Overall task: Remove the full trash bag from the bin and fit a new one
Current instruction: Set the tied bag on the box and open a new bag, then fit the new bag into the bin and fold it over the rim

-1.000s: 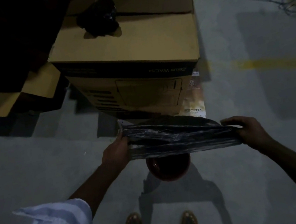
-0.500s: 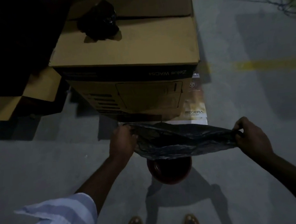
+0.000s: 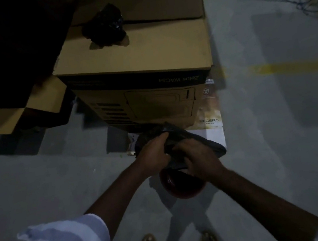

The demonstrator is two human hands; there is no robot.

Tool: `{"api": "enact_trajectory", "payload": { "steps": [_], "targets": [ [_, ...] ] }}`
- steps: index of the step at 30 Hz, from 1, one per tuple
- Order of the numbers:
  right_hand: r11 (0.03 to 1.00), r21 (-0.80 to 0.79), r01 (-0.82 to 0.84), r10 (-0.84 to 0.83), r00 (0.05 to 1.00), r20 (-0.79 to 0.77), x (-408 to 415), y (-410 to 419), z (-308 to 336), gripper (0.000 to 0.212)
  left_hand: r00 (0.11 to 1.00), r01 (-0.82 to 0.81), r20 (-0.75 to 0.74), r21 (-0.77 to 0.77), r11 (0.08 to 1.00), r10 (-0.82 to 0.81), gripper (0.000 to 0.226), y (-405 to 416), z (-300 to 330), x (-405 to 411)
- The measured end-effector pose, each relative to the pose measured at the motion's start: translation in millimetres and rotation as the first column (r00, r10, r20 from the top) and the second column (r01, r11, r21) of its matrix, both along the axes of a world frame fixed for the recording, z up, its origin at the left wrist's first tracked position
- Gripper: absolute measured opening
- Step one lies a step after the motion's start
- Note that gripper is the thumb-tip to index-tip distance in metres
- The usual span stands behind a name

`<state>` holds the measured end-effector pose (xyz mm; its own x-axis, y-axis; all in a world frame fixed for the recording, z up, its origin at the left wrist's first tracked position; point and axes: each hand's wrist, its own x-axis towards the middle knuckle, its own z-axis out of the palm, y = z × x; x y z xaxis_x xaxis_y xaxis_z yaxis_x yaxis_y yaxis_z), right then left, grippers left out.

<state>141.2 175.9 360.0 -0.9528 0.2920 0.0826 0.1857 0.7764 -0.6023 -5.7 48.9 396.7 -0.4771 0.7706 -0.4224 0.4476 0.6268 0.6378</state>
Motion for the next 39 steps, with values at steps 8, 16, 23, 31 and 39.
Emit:
{"api": "enact_trajectory", "payload": {
  "steps": [8, 16, 23, 31, 39],
  "targets": [
    [0.917, 0.348, 0.194, -0.388, 0.634, 0.669, 11.0, 84.2, -69.8, 0.126, 0.994, -0.018, 0.104, 0.000, 1.000, 0.017, 0.101, -30.5, 25.8, -4.8],
    [0.468, -0.400, 0.788, -0.591, 0.615, 0.521, -4.5, -13.4, -65.2, 0.059, 0.986, -0.075, 0.149, 0.039, 0.996, 0.069, 0.116, -35.5, 27.9, 0.9],
    [-0.051, -0.620, 0.783, -0.412, 0.549, 0.727, -16.9, -1.4, -94.3, 0.028, 0.981, -0.170, 0.111, 0.119, 0.978, 0.158, 0.106, -48.5, 28.3, 11.1],
    [0.526, -0.390, 0.755, -0.441, 0.635, 0.634, 44.5, 46.2, -91.3, 0.022, 0.988, -0.147, -0.062, -0.169, 0.975, 0.139, 0.112, -72.2, -43.2, 12.1],
    [0.683, -0.241, 0.689, -0.458, 0.662, 0.594, 91.9, 81.2, -89.7, 0.066, 0.990, -0.140, -0.050, -0.150, 0.979, 0.134, 0.115, -59.5, -79.3, 28.0]
  ]
}}
